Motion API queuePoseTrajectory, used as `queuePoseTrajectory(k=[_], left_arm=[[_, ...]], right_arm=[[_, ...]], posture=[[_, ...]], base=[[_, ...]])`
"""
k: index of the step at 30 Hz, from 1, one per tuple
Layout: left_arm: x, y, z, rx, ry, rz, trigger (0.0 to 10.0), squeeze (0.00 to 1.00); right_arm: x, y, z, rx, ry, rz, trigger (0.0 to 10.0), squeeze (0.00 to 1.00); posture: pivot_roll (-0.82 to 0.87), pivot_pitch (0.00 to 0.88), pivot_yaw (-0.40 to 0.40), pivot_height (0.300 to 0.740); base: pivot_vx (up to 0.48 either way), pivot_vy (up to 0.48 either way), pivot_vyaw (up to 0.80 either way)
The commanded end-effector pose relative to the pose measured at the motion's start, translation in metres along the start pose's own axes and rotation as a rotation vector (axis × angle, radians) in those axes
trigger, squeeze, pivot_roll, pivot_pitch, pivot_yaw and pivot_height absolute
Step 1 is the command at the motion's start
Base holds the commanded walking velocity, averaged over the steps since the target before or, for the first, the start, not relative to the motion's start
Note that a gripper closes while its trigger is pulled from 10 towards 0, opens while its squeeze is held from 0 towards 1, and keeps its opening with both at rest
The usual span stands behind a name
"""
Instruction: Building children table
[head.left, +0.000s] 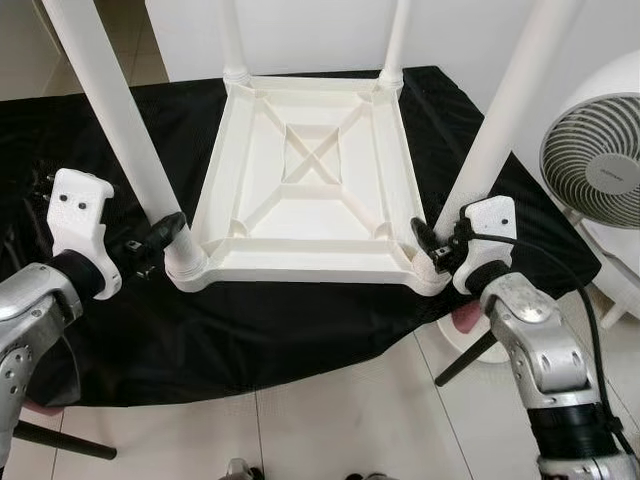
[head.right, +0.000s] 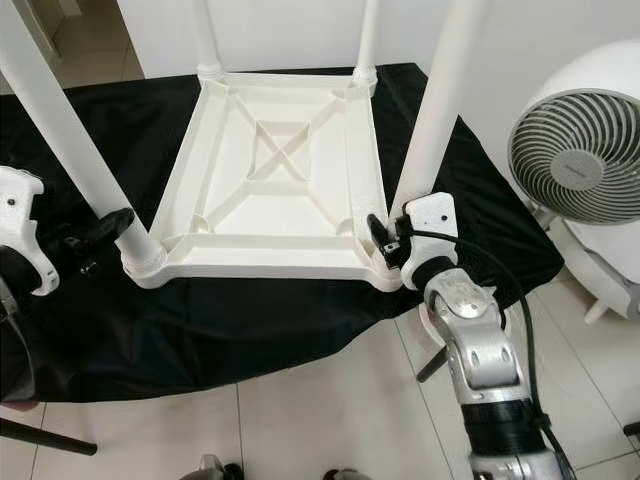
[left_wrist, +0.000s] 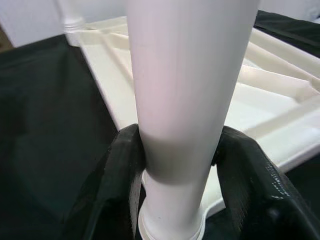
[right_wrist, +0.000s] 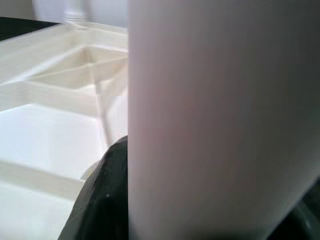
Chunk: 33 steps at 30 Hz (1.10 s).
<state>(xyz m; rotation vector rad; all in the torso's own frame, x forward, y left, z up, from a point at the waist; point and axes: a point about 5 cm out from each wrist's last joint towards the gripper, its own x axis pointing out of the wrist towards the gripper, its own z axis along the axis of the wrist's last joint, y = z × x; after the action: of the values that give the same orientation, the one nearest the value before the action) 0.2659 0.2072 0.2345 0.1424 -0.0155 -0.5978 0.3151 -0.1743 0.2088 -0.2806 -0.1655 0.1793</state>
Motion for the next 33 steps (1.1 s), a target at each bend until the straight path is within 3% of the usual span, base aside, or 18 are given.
queuePoseTrajectory(k=[1,5,9,11,16,21,22,27,33], left_arm=[[0.004,-0.056,0.017,-0.014,-0.099,-0.491,0.0,0.00],[0.000,-0.059,0.017,-0.017,-0.089,-0.515,0.0,0.00],[-0.011,-0.057,0.017,-0.013,-0.057,-0.517,0.0,0.00],[-0.011,-0.057,0.017,-0.013,-0.057,-0.517,0.0,0.00],[-0.015,-0.041,0.016,0.007,-0.036,-0.422,0.0,0.00],[-0.016,-0.035,0.014,0.017,-0.023,-0.387,0.0,0.00],[-0.019,-0.025,0.012,0.027,-0.007,-0.336,0.0,0.00],[-0.026,-0.010,0.013,0.043,0.003,-0.265,0.0,0.00],[-0.025,-0.013,0.023,0.009,-0.064,-0.275,0.0,0.00]], right_arm=[[0.006,0.022,0.000,-0.145,0.003,0.019,10.0,0.00],[0.007,0.028,-0.001,-0.144,-0.002,0.035,10.0,0.00],[0.011,0.052,-0.002,-0.102,-0.017,0.101,10.0,0.00],[0.011,0.052,-0.002,-0.102,-0.017,0.101,10.0,0.00],[0.020,0.080,0.006,-0.047,-0.068,0.191,10.0,0.00],[0.022,0.086,0.010,-0.040,-0.084,0.214,10.0,0.00],[0.023,0.095,0.015,-0.033,-0.108,0.251,10.0,0.00],[0.024,0.112,0.027,-0.004,-0.157,0.329,10.0,0.00],[0.027,0.116,0.032,0.015,-0.191,0.344,10.0,0.00]], posture=[[-0.05,0.145,0.029,0.740],[-0.05,0.145,0.029,0.740],[-0.04,0.144,0.028,0.740],[-0.04,0.144,0.028,0.740],[-0.04,0.140,0.021,0.740],[-0.04,0.138,0.019,0.740],[-0.04,0.135,0.017,0.740],[-0.04,0.132,0.017,0.740],[-0.04,0.126,0.013,0.740]], base=[[0.000,0.000,0.00],[0.000,0.000,0.00],[0.000,0.000,0.00],[0.000,0.000,0.00],[0.000,0.000,0.00],[0.000,0.000,0.00],[0.000,0.000,0.00],[0.000,0.000,0.00],[0.000,0.000,0.00]])
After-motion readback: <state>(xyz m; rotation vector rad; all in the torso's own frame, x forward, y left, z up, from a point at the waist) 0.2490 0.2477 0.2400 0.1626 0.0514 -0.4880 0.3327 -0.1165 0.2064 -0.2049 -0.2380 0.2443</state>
